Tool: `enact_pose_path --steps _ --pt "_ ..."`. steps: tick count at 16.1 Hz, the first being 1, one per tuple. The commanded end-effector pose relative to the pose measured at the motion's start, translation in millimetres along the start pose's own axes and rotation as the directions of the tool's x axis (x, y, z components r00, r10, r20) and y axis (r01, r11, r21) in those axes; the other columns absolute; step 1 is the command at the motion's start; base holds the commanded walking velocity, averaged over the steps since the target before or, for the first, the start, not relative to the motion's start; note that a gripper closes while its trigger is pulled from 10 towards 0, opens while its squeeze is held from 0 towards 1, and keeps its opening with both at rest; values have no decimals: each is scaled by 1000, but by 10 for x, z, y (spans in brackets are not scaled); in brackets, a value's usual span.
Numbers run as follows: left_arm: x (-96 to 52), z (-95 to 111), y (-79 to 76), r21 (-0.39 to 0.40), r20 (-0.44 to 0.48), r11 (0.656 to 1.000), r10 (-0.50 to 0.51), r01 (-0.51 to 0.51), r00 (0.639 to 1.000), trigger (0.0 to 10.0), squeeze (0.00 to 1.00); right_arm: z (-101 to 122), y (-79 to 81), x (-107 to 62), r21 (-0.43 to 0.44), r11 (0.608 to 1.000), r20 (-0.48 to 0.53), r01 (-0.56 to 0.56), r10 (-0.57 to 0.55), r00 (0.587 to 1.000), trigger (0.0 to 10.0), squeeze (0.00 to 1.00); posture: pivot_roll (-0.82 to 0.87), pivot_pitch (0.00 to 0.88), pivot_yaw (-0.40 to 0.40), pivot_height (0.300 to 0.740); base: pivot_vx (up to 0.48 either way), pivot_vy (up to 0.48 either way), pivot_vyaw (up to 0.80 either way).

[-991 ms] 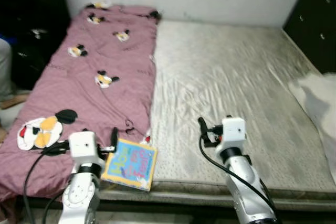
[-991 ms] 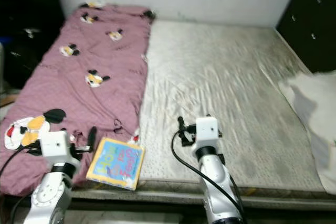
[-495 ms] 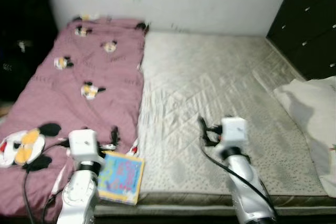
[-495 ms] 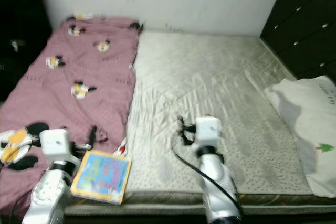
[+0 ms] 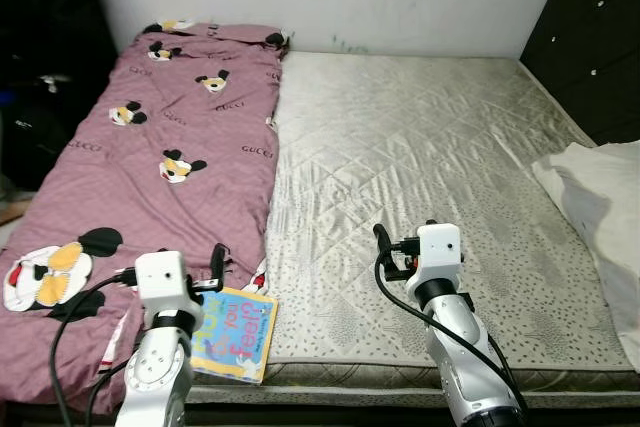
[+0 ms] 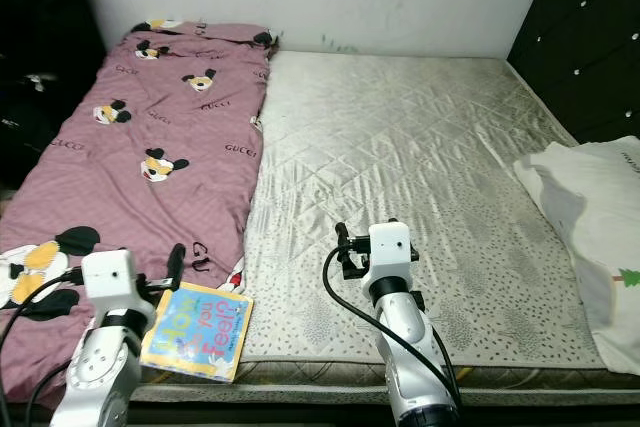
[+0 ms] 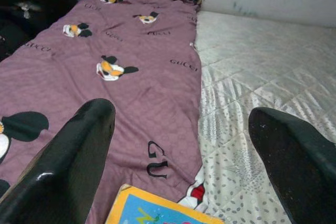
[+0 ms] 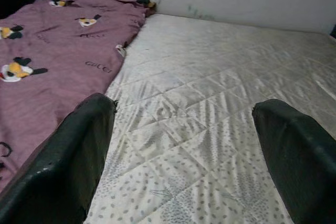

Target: Clean up the room

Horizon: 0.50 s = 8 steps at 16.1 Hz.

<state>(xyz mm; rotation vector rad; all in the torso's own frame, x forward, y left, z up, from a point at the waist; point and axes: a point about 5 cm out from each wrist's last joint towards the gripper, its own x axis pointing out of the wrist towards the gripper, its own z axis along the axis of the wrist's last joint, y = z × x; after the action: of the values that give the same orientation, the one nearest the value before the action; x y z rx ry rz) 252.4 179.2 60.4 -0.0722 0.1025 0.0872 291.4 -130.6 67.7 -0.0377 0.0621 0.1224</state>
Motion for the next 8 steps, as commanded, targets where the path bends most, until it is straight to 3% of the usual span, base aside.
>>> enact_pose_path --steps 1,4,7,8 --pt "14 -7 14 11 1 1000 2 -2 1000 10000 0 -4 18 19 -3 1000 -2 -16 16 1000 10000 0 36 0 0 740 0 0 0" --pt "30 -106 68 -28 -33 999 30 -31 999 10000 0 -20 58 25 -42 994 -4 -97 97 995 10000 0 35 0 -27 740 0 0 0" --pt "-132 -20 199 6 23 999 35 -35 999 10000 0 47 -208 -94 -49 998 50 -37 39 998 10000 0 42 0 -43 740 0 0 0" --pt "-379 11 280 21 40 999 37 -38 999 10000 0 61 -449 -267 -33 999 32 32 -31 999 10000 0 47 0 -47 740 0 0 0"
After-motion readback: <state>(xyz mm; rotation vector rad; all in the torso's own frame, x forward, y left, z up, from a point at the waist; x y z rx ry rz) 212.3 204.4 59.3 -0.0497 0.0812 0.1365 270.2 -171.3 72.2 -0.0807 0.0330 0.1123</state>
